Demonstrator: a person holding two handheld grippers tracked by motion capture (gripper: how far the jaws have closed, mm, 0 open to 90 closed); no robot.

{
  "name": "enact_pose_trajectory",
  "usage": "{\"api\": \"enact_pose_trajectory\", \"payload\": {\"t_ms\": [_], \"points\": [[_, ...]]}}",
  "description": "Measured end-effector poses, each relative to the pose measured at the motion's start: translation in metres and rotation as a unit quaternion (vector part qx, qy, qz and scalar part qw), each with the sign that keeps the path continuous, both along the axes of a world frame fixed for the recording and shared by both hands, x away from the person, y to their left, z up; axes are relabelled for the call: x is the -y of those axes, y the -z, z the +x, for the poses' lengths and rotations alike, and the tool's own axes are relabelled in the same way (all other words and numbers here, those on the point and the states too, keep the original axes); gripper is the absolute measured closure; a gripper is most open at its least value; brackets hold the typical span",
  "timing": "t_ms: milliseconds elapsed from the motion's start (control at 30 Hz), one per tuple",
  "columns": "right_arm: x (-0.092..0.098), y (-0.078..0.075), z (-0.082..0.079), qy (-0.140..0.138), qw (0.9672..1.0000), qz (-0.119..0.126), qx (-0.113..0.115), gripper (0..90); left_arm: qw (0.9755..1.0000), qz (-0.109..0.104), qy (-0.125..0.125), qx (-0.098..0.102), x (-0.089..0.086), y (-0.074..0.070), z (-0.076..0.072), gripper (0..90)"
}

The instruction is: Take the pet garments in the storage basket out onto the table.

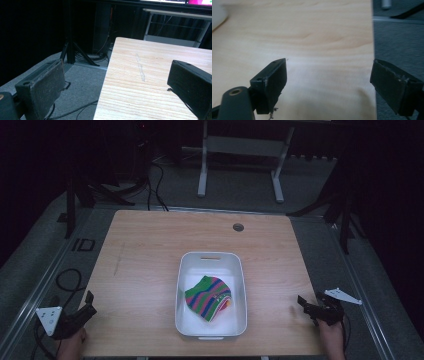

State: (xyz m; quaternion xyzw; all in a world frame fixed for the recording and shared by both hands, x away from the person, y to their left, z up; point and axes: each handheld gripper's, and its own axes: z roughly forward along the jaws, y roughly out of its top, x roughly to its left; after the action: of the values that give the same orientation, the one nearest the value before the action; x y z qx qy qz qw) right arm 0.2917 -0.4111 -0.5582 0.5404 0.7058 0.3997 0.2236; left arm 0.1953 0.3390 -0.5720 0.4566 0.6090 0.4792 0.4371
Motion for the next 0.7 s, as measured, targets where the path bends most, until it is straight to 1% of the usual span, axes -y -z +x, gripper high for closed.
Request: {"api": "enact_pose_trajectory", "payload": {"t_ms": [67, 100, 133, 167, 200, 233, 267, 333, 400, 433, 500, 533, 567, 600, 700], "points": [[0.005, 0.0, -0.004, -0.038, 0.9993, 0.0, -0.007, 13.8, 1.0, 0.001, 0.0, -0.001, 0.001, 0.0, 0.0, 1.8], [0.006, 0.0, -0.005, -0.059, 0.9982, -0.006, -0.01, 13.8, 1.0, 0.001, 0.001, -0.001, 0.001, 0.0, 0.0, 1.8], [0.007, 0.0, -0.008, -0.079, 0.9967, -0.015, -0.014, 13.6, 1.0, 0.002, 0.0, 0.0, 0.001, 0.0, 0.0, 1.8], [0.008, 0.0, -0.01, -0.102, 0.9944, -0.024, -0.01, 13.3, 1.0, 0.002, 0.0, 0.0, 0.001, 0.0, 0.0, 1.8], [0.008, 0.0, -0.01, -0.102, 0.9944, -0.024, -0.01, 13.3, 1.0, 0.002, 0.0, 0.0, 0.001, 0.0, 0.0, 1.8], [0.007, -0.001, -0.016, -0.146, 0.9885, -0.037, -0.015, 13.3, 1.0, 0.0, 0.0, -0.001, 0.0, 0.0, 0.0, 1.8], [0.007, -0.001, -0.018, -0.162, 0.9859, -0.037, -0.019, 13.3, 1.0, 0.0, 0.0, -0.001, 0.0, 0.0, 0.0, 1.8], [0.005, 0.0, -0.022, -0.203, 0.9778, -0.041, -0.03, 13.3, 1.0, 0.001, 0.0, -0.001, 0.0, 0.0, 0.0, 1.8], [0.002, 0.001, -0.024, -0.242, 0.9686, -0.04, -0.043, 13.5, 1.0, 0.0, 0.0, -0.001, 0.0, 0.0, 0.0, 1.8], [-0.001, 0.001, -0.026, -0.259, 0.9638, -0.043, -0.047, 13.5, 1.0, 0.0, 0.0, -0.001, 0.0, 0.0, 0.0, 1.8], [-0.008, -0.001, -0.028, -0.287, 0.9548, -0.06, -0.049, 13.5, 1.0, 0.0, 0.0, -0.001, 0.0, 0.0, 0.0, 1.8], [-0.012, -0.003, -0.029, -0.299, 0.9507, -0.064, -0.051, 13.5, 1.0, 0.0, 0.001, -0.001, 0.0, 0.0, 0.0, 1.8], [-0.012, -0.003, -0.029, -0.299, 0.9507, -0.064, -0.051, 13.5, 1.0, 0.0, 0.001, -0.001, 0.0, 0.0, 0.0, 1.8], [-0.02, -0.006, -0.028, -0.32, 0.9439, -0.063, -0.054, 13.5, 1.0, 0.0, 0.001, -0.001, 0.0, 0.0, 0.0, 1.8], [-0.031, -0.009, -0.024, -0.342, 0.936, -0.063, -0.055, 13.5, 1.0, -0.002, 0.001, 0.0, 0.0, 0.0, 0.0, 1.8]]}}
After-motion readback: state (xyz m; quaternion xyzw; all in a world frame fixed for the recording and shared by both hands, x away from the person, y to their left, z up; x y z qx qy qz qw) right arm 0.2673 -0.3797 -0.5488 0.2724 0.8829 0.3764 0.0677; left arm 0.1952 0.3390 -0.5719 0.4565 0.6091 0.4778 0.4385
